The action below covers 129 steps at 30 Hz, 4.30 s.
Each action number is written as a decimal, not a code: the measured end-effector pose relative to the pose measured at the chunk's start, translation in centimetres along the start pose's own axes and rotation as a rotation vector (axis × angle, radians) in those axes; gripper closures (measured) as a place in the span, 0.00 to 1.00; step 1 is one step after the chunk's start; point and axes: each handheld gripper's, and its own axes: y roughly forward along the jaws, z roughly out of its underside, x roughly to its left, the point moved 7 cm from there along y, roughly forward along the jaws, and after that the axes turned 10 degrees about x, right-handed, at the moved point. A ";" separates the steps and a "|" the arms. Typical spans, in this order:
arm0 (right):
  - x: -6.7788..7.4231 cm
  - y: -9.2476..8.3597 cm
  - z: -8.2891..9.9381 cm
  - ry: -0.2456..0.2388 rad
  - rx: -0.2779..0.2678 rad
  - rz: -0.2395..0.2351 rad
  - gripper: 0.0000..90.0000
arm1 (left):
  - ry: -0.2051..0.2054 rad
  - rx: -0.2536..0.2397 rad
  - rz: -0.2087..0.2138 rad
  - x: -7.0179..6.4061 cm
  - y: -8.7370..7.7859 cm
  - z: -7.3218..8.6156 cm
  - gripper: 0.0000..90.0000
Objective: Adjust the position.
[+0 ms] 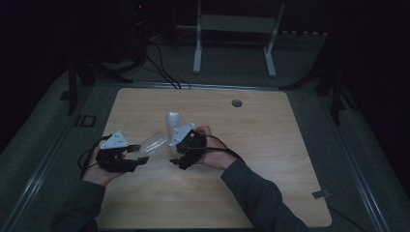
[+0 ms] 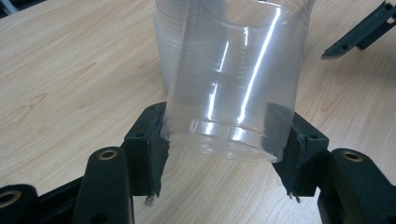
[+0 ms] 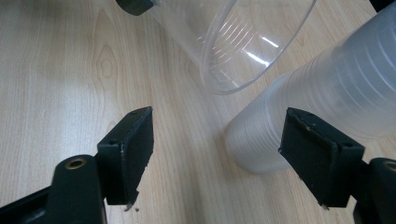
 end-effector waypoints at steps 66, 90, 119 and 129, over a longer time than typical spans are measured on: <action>-0.2 -0.6 0.0 0.230 -0.265 -0.018 0.30 | -0.134 -0.331 0.080 -0.3 -0.3 -1.0 0.47; 0.0 -1.0 -1.3 0.301 -0.382 -0.105 0.29 | -0.125 -0.400 0.094 -1.1 -0.6 -1.8 0.47; -0.6 -2.1 -3.2 0.454 -0.622 -0.332 0.24 | -0.096 -0.439 0.129 -2.2 -0.3 -2.6 0.47; -0.6 -2.3 -3.7 0.484 -0.688 -0.405 0.26 | -0.085 -0.434 0.143 -2.5 0.0 -2.7 0.47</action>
